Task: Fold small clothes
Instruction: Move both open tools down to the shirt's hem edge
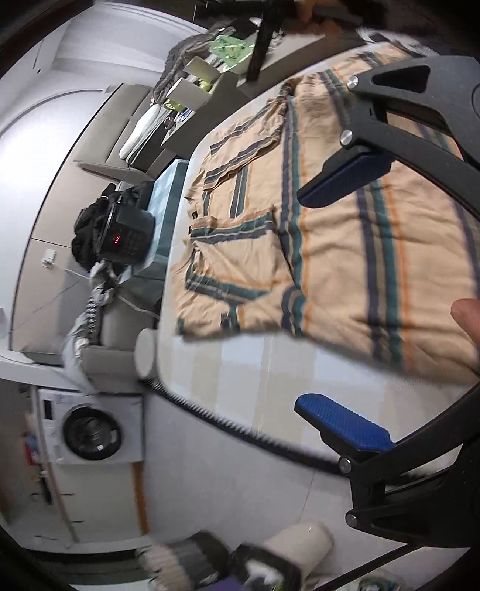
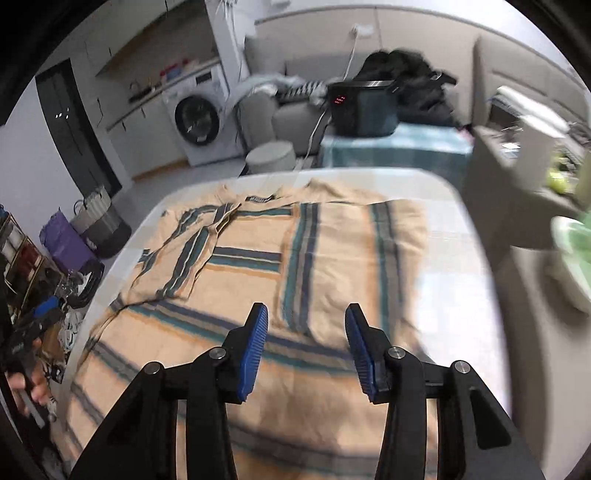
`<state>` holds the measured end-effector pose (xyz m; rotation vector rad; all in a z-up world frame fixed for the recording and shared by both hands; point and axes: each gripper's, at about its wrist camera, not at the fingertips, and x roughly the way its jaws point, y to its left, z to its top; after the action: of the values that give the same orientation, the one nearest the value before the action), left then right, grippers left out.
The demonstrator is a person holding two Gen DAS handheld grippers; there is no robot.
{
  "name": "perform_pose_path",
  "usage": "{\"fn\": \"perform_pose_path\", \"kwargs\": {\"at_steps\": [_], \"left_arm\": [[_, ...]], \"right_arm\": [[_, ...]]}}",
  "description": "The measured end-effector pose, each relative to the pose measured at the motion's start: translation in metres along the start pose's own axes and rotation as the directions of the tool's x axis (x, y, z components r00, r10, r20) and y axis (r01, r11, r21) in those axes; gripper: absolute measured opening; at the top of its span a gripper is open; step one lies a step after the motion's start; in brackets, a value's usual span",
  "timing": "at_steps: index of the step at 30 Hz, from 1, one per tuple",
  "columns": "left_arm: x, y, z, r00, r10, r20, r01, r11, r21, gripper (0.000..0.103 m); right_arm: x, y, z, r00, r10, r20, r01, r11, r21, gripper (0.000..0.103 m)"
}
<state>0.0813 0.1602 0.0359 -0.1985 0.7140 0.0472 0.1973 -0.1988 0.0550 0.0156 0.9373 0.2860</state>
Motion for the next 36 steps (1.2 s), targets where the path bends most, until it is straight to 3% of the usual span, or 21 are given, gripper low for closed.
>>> {"fn": "perform_pose_path", "kwargs": {"at_steps": [2,5,9,12,16,18,23,29,33,36], "left_arm": [[-0.025,0.006,-0.007,1.0,0.014,0.011,-0.014,1.0,0.021,0.1],[-0.061,0.015,-0.027,1.0,0.029,0.012,-0.029,0.999,0.045,0.1],[-0.089,0.023,-0.065,0.999,0.019,-0.044,-0.017,0.999,0.041,0.099],[-0.095,0.026,-0.099,0.993,-0.015,-0.121,0.021,0.999,0.045,0.089],[-0.091,0.034,-0.136,0.974,-0.048,-0.22,0.049,0.999,0.001,0.071],[-0.092,0.041,-0.153,0.96,-0.058,-0.273,0.055,0.998,-0.021,0.066],[-0.1,0.055,-0.184,0.945,-0.071,-0.318,0.046,0.995,-0.088,0.066],[-0.09,0.056,-0.186,0.915,-0.171,-0.365,0.119,0.98,-0.161,0.066],[-0.085,0.06,-0.18,0.915,-0.227,-0.335,0.15,0.959,-0.241,0.066],[-0.079,0.06,-0.174,0.92,-0.226,-0.319,0.146,0.956,-0.256,0.066]], "right_arm": [[-0.039,-0.009,-0.024,0.999,-0.027,0.025,0.026,1.0,0.007,0.06],[-0.082,-0.015,-0.069,1.0,-0.021,0.006,0.021,1.0,0.0,0.06],[-0.122,-0.021,-0.124,0.999,-0.029,0.013,0.029,0.999,0.018,0.067],[-0.135,-0.024,-0.159,1.0,-0.023,0.016,0.022,0.998,0.05,0.067],[-0.135,-0.03,-0.193,0.998,0.055,-0.011,-0.053,0.994,0.094,0.067],[-0.129,-0.033,-0.197,0.997,0.067,-0.027,-0.064,0.993,0.099,0.067],[-0.114,-0.043,-0.204,0.994,0.096,-0.047,-0.087,0.984,0.156,0.067],[-0.115,-0.055,-0.209,0.994,0.097,-0.049,-0.086,0.979,0.182,0.067],[-0.12,-0.063,-0.21,0.995,0.095,-0.028,-0.088,0.977,0.194,0.067],[-0.122,-0.07,-0.209,0.996,0.094,-0.011,-0.089,0.97,0.225,0.067]]}}
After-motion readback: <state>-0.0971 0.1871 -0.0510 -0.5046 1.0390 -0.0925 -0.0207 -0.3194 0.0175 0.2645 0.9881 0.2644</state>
